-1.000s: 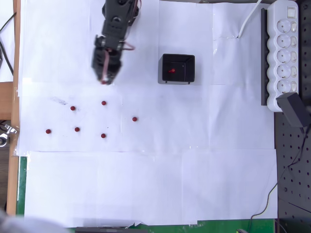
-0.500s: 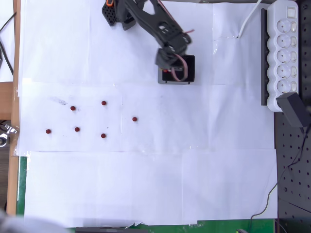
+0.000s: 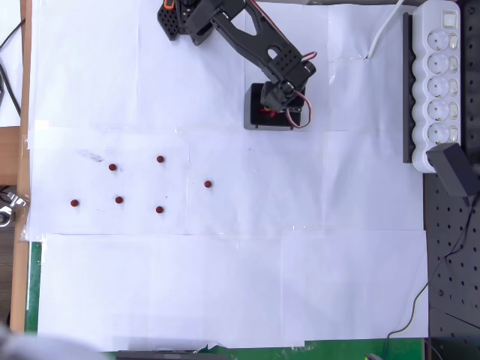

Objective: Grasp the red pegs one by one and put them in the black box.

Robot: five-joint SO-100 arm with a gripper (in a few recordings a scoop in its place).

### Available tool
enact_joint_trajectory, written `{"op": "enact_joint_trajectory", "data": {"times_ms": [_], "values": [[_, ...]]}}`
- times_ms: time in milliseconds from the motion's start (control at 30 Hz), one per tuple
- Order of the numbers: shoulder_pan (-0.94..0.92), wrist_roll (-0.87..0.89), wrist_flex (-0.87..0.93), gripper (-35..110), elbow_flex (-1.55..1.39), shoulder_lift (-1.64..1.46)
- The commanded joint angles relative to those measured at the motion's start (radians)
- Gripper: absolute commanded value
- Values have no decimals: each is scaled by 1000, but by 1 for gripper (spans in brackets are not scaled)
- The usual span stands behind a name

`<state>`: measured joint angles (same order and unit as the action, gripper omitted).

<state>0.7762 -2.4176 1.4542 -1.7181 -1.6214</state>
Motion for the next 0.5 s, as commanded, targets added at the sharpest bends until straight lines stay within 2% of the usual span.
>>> {"op": "enact_joint_trajectory", "data": {"times_ms": [0, 267, 467], "values": [[25, 2, 34, 20, -44, 3], [-63, 34, 164, 23, -255, 149], [-224, 152, 109, 23, -126, 344]]}}
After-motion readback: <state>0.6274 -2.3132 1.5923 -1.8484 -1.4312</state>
